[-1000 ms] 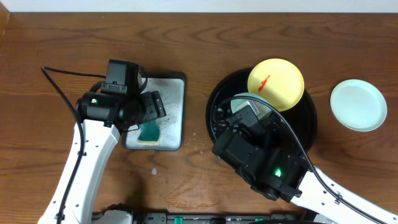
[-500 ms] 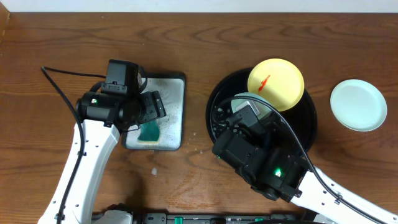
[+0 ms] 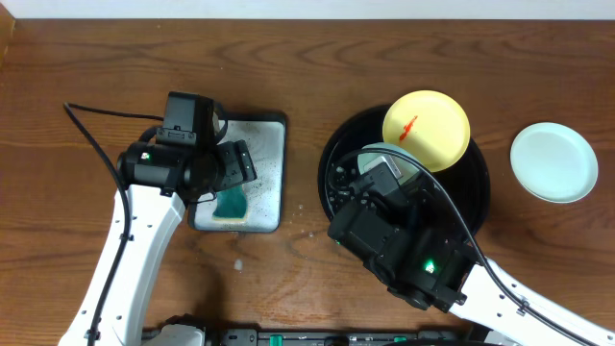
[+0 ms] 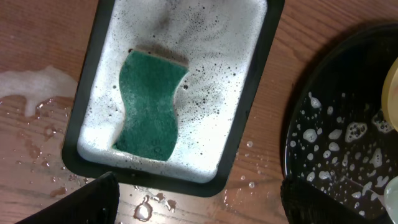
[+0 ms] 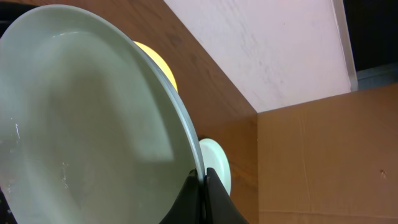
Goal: Clean dirty plates on tray and stack at the side
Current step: 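Lift the green plate with right gripper and tilt it upright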
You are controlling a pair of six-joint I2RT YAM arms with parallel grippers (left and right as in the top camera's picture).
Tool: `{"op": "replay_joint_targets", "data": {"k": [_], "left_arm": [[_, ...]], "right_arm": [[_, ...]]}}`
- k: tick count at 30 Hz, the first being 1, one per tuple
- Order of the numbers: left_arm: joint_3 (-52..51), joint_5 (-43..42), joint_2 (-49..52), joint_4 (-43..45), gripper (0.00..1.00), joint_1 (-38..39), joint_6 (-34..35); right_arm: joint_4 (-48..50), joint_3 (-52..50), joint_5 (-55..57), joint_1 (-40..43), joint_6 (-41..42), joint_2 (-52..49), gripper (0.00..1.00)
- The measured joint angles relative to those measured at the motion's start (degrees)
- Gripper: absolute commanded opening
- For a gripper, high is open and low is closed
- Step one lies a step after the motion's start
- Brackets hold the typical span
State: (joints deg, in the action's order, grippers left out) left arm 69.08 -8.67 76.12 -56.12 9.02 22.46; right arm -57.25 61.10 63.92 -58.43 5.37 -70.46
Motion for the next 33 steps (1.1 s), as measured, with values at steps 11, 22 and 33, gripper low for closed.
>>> {"op": "replay_joint_targets", "data": {"k": [11, 22, 33], "left_arm": [[0.0, 0.0, 0.0, 0.0, 0.83, 0.0, 0.0], [0.0, 0.0, 0.0, 0.0, 0.83, 0.0, 0.0], [0.0, 0.0, 0.0, 0.0, 0.84, 0.0, 0.0]], "right_arm": [[0.0, 0.0, 0.0, 0.0, 0.0, 0.0, 0.01], [0.0, 0.0, 0.0, 0.0, 0.0, 0.0, 0.01], [1.4, 0.0, 0.0, 0.0, 0.1, 0.0, 0.01]]}}
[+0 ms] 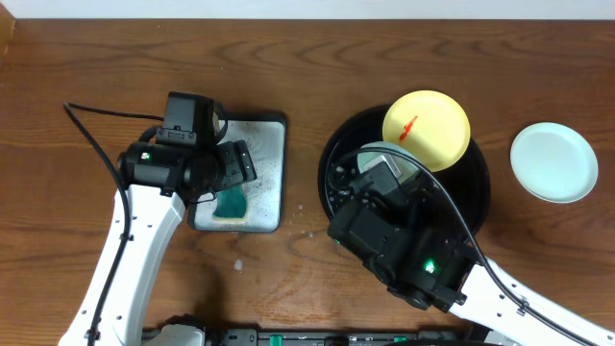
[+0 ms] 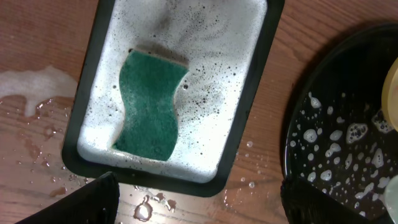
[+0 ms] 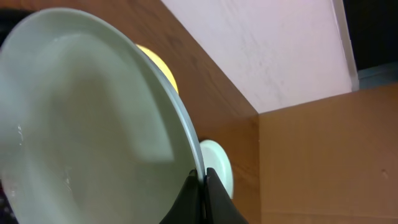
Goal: Clean dirty plates on tray and stack at the side
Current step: 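Lift the green plate with right gripper and tilt it upright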
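Note:
My right gripper [image 3: 202, 180] is shut on the rim of a pale green plate [image 3: 87, 124], held tilted over the round black tray [image 1: 471, 207]. A yellow plate [image 1: 427, 129] with a red smear leans on the tray's far side. Another pale plate [image 1: 553, 161] lies on the table to the right. My left gripper [image 2: 196, 199] hangs open above the near edge of the soapy rectangular tray [image 2: 249, 118], where a green sponge [image 2: 149, 106] lies in the foam.
Water puddles and foam [image 2: 31, 87] lie on the wooden table left of and below the sponge tray. Suds dot the black tray [image 2: 336, 143]. A cardboard wall [image 3: 323, 155] stands beyond the table's right edge.
The pale green plate in my right gripper has shifted slightly in the wrist view. The left gripper and sponge are unchanged.

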You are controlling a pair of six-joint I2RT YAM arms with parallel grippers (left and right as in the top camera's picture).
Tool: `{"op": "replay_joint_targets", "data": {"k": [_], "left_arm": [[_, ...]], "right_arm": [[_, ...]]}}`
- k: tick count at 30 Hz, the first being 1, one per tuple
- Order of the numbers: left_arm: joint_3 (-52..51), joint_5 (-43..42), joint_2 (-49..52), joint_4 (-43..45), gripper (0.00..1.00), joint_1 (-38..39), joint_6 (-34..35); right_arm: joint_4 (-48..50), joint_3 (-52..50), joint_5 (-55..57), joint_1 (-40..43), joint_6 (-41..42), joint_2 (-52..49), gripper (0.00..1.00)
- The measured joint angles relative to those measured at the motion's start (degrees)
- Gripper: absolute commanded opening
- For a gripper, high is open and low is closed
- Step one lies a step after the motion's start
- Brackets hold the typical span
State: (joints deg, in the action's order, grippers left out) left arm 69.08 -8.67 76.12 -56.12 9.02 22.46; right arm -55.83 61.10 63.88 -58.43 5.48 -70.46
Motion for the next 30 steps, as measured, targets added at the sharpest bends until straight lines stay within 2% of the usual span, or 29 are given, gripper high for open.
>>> {"op": "replay_joint_targets", "data": {"k": [12, 16, 30], "left_arm": [[0.0, 0.0, 0.0, 0.0, 0.84, 0.0, 0.0], [0.0, 0.0, 0.0, 0.0, 0.84, 0.0, 0.0], [0.0, 0.0, 0.0, 0.0, 0.84, 0.0, 0.0]], "right_arm": [[3.4, 0.0, 4.1, 0.1, -3.7, 0.0, 0.01], [3.7, 0.0, 3.5, 0.2, -5.8, 0.0, 0.01], [4.3, 0.0, 0.8, 0.5, -5.9, 0.0, 0.01]]}}
